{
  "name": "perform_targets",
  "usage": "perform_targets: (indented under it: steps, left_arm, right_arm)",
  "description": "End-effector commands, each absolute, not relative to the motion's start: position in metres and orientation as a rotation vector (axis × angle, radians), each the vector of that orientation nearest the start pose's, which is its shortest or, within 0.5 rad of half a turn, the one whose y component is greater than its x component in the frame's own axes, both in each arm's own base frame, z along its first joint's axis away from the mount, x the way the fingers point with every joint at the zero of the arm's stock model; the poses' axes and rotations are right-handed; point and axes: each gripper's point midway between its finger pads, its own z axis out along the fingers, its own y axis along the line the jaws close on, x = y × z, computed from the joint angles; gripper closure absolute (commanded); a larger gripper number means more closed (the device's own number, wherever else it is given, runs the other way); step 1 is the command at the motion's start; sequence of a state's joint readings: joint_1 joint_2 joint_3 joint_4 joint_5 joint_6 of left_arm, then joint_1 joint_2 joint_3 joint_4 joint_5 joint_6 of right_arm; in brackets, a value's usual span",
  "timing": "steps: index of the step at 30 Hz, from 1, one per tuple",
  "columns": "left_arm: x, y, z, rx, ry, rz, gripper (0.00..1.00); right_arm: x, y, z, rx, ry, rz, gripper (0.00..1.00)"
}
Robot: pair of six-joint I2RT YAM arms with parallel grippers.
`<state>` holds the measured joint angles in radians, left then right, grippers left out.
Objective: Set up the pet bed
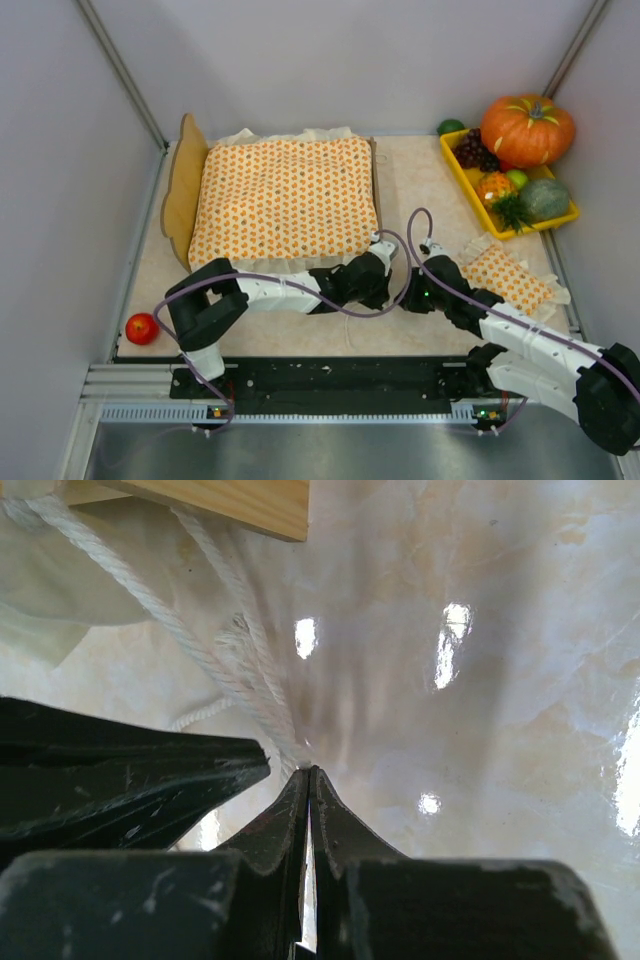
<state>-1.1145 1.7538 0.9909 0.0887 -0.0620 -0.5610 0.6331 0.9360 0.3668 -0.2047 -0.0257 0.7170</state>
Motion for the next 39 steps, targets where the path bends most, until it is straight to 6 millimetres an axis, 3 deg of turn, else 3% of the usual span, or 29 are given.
perform_targets:
  steps: [1, 9, 12, 27, 39]
  left_arm:
    - [0.206, -0.424, 0.066, 0.569, 2.289, -0.76, 1.0]
    - [0.207, -0.415, 0.07, 0.535, 2.295, -0.74, 1.0]
    - [0.209, -0.413, 0.061, 0.535, 2.313, -0.707, 1.0]
    - [0.228, -0.444, 0.07, 0.608, 2.22, -0.759, 1.0]
    - [0.198, -0.469, 0.065, 0.807, 2.159, -0.998, 1.0]
  right_arm:
    - [0.196, 0.189, 0.073, 0.051, 2.383, 0.727, 1.0]
    - [0.195, 0.189, 0.073, 0.048, 2.385, 0.733, 1.0]
    - [0.195, 0.19, 0.073, 0.049, 2.384, 0.737, 1.0]
    - [0.186, 0.194, 0.083, 0.057, 2.37, 0.818, 1.0]
    - [0.184, 0.193, 0.08, 0.07, 2.375, 0.821, 1.0]
